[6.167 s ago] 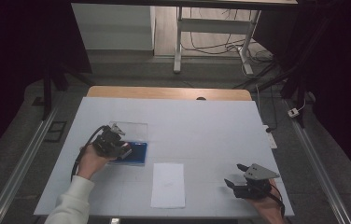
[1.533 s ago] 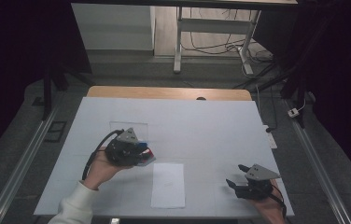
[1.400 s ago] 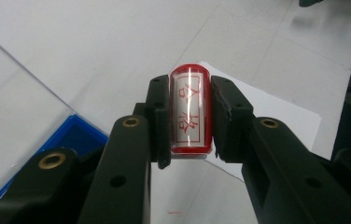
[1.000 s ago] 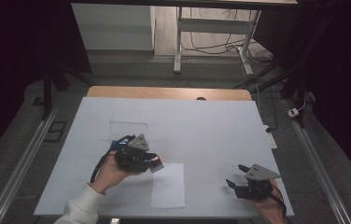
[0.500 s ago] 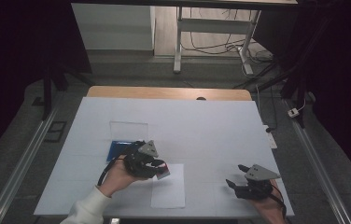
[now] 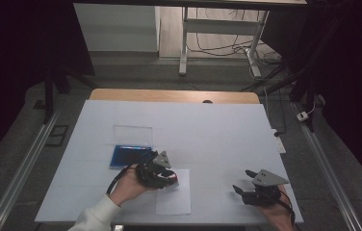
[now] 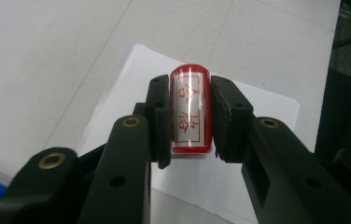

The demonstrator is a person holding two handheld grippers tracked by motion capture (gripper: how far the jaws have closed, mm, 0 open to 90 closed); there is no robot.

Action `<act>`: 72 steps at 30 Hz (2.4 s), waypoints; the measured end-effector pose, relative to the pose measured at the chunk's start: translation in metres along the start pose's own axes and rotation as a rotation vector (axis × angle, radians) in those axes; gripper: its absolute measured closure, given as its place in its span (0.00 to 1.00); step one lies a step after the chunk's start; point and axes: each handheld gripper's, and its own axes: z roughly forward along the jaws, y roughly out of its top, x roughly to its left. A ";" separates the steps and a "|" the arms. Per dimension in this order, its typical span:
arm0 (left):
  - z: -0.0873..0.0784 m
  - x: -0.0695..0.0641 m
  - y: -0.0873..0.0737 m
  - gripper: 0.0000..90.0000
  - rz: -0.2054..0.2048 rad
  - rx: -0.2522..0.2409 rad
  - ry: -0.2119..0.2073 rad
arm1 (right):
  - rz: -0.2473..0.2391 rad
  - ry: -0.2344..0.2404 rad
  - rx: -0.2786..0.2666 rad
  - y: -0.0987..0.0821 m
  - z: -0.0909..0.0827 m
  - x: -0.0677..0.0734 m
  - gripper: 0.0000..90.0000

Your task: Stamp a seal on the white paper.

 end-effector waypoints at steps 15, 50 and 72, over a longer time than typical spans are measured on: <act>0.015 -0.005 0.001 0.77 0.016 0.038 0.017 | 0.000 0.000 0.002 0.000 0.000 0.000 0.29; 0.021 -0.009 0.003 0.78 0.034 0.073 0.034 | 0.002 0.004 -0.004 0.001 -0.001 0.000 0.29; 0.025 -0.013 0.005 0.78 0.031 0.116 0.062 | 0.002 0.003 -0.006 0.001 -0.001 0.000 0.29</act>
